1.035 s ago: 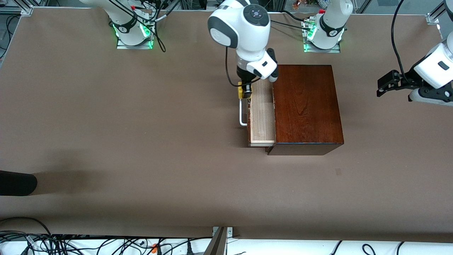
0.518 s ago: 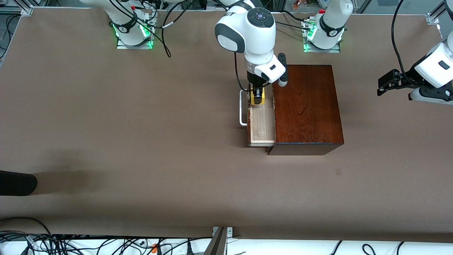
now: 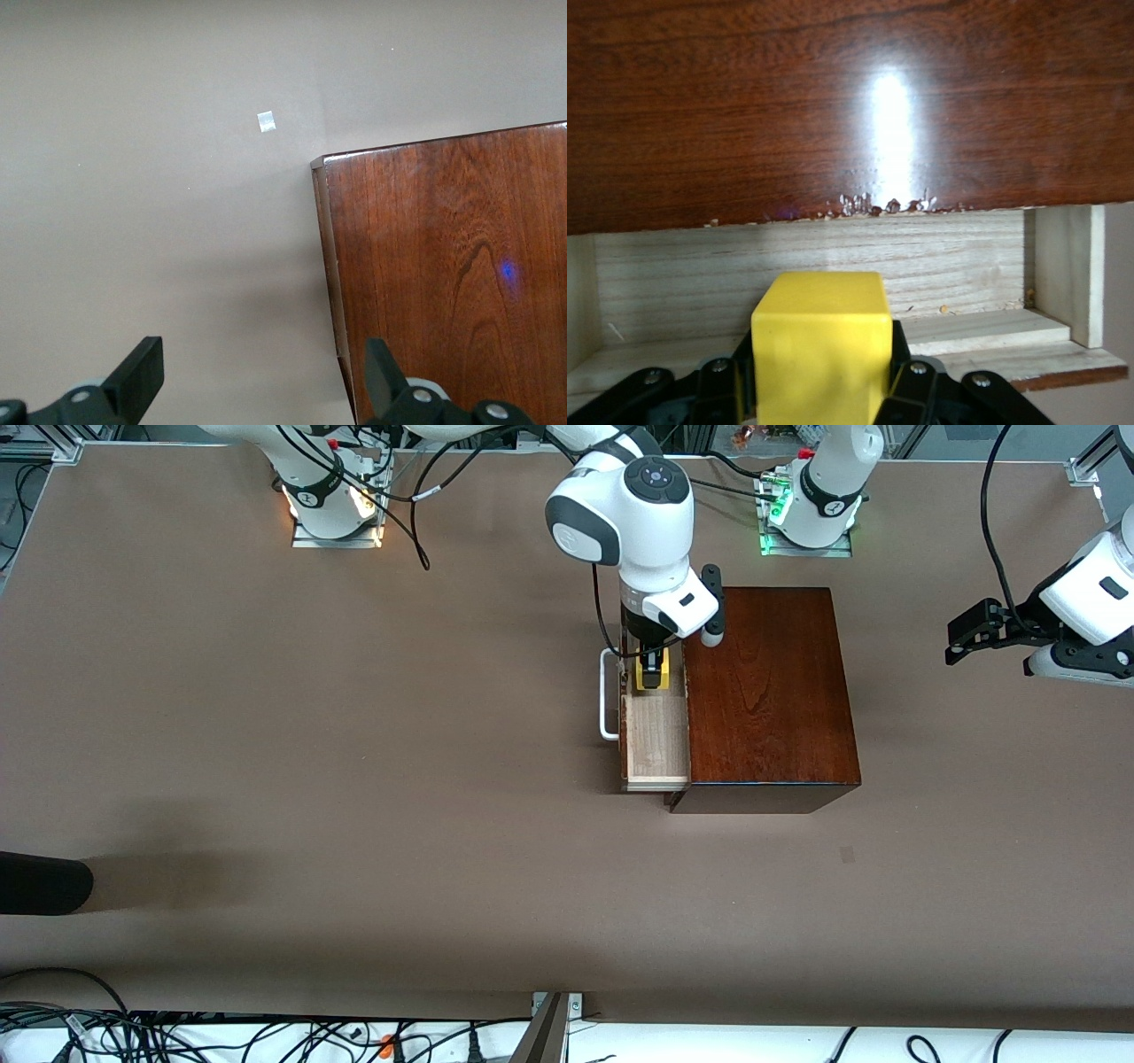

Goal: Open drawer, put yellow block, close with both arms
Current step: 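Lower the cube into the drawer and open the right gripper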

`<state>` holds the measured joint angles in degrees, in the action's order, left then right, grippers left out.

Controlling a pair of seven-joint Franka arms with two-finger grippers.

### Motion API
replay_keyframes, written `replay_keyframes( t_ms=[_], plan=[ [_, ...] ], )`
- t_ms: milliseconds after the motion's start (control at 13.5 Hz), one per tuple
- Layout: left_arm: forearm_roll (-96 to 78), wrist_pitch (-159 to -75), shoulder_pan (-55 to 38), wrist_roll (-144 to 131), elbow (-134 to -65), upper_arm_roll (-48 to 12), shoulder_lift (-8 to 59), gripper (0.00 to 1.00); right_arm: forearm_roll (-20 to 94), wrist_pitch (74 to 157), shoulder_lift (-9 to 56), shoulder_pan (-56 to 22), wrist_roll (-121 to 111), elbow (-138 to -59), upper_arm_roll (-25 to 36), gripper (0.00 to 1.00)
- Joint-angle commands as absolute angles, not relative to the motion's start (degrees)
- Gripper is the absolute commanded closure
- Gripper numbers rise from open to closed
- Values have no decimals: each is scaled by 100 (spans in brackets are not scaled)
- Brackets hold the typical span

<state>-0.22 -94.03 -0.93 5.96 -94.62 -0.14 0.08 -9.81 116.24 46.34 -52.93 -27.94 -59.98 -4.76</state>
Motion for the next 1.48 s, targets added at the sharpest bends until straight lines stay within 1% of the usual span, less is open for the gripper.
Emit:
replay_keyframes(
  t_ms=[0,887,1035,1109,1257,1331,1405],
  plan=[
    [-88,-9360,-79,606,-9510,-9,-70,0,-1020,11557,4772,-5370,-2716,-5801,-466,88],
    [-88,-9360,-88,624,-9501,-35,-70,0,-1046,11619,5080,-5414,-2707,-5809,-448,86],
    [-88,-9360,-88,624,-9501,-35,-70,0,-1055,11610,5098,-5414,-2698,-5818,-448,84],
    [-88,-9352,-88,624,-9501,-44,-70,0,-1055,11610,5098,-5414,-2698,-5818,-448,82],
    [-88,-9352,-88,624,-9501,-44,-70,0,-1063,11610,5098,-5405,-2724,-5827,-448,71],
    [-88,-9352,-88,633,-9501,-35,-70,0,-1063,11593,5098,-5405,-2742,-5827,-440,70],
    [-88,-9343,-88,633,-9501,-35,-70,0,-1063,11584,5098,-5405,-2751,-5827,-439,62]
  ],
)
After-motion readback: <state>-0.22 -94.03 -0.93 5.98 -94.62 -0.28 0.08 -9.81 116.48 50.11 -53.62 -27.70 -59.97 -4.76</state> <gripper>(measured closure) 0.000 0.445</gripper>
